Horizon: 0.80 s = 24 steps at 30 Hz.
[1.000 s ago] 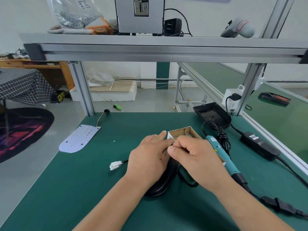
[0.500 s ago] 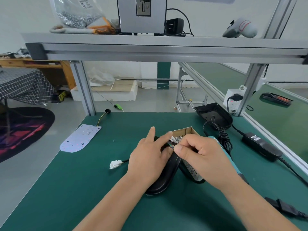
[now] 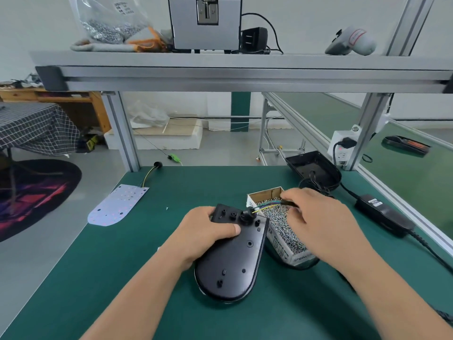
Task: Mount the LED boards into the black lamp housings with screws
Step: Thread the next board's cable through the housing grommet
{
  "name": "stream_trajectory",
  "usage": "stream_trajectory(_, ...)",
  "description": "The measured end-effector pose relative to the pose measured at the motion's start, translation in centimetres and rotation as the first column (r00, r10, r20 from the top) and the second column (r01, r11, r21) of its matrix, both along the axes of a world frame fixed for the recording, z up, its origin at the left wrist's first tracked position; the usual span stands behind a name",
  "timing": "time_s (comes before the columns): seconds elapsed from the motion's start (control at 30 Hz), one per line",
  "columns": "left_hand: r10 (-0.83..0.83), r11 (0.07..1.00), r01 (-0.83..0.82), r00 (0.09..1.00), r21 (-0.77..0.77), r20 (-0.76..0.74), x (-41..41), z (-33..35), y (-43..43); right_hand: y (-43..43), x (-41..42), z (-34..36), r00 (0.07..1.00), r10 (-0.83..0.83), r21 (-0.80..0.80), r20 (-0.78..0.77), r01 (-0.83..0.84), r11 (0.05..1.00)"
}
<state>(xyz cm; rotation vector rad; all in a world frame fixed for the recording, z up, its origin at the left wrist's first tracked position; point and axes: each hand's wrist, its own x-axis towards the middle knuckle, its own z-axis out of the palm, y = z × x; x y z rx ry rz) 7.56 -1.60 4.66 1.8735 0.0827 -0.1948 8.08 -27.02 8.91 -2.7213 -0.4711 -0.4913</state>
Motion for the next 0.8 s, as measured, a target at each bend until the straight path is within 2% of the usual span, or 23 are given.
stream_trajectory(0.1,0.048,0.994,-0.051,0.998,-0.095,-0.029,0.1,-0.2,-0.1,1.2,-0.8,-0.1,0.973,0.151,-0.138,0.175,-0.128,0.982)
stream_trajectory(0.17,0.082,0.987,-0.086,0.996,-0.133,-0.037,0.1,-0.3,-0.2,2.3,-1.5,-0.2,0.961,0.201,-0.166,0.188,-0.171,0.971)
stream_trajectory(0.33,0.141,0.967,-0.151,0.988,-0.203,-0.066,-0.4,-0.3,0.2,3.0,-1.6,-0.1,0.936,0.183,-0.312,0.299,-0.085,0.946)
stream_trajectory(0.43,0.099,0.948,-0.124,0.99,-0.293,-0.1,-0.7,-0.1,0.4,2.0,-1.3,0.2,0.955,0.145,-0.418,0.258,-0.025,0.908)
stream_trajectory(0.57,0.051,0.93,-0.088,0.992,-0.356,-0.113,-0.9,0.4,0.3,1.9,-1.3,-0.1,0.981,0.136,-0.49,0.137,-0.052,0.87)
stream_trajectory(0.67,0.078,0.949,-0.095,0.995,-0.301,-0.066,-1.1,0.8,0.1,2.5,-1.5,0.2,0.991,0.11,-0.468,0.071,-0.064,0.881)
stream_trajectory(0.8,0.206,0.979,-0.205,0.969,-0.02,0.136,-1.3,1.1,-0.9,3.4,-2.1,0.1,0.991,0.108,-0.267,0.081,-0.083,0.96)
